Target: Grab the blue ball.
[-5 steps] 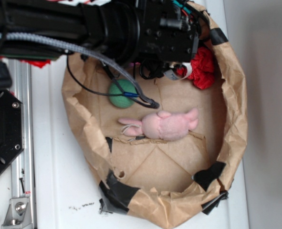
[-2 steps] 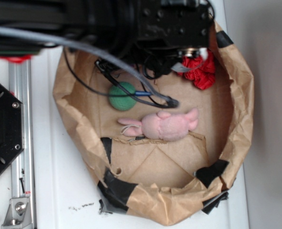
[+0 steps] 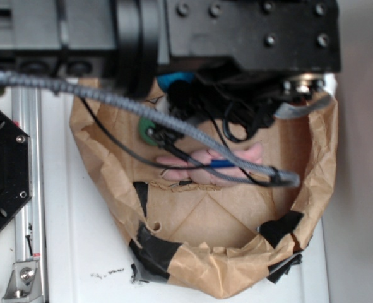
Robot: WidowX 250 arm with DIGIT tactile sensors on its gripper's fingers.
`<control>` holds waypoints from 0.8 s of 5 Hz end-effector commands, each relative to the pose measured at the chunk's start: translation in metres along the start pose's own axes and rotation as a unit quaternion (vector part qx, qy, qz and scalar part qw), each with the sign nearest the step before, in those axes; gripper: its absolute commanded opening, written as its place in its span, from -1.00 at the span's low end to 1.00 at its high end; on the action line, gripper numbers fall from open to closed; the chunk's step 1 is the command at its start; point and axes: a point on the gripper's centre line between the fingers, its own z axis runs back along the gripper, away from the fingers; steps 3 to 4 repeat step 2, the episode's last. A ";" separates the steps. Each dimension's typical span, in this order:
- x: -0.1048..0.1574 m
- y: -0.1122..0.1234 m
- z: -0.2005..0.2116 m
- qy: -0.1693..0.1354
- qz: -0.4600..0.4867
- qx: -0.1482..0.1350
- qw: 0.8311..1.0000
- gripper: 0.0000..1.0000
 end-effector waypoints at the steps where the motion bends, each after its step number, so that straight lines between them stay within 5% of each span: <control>1: 0.015 -0.016 0.045 -0.166 0.196 0.029 0.966 -1.00; 4: 0.018 -0.020 0.049 -0.171 0.241 0.020 0.955 -1.00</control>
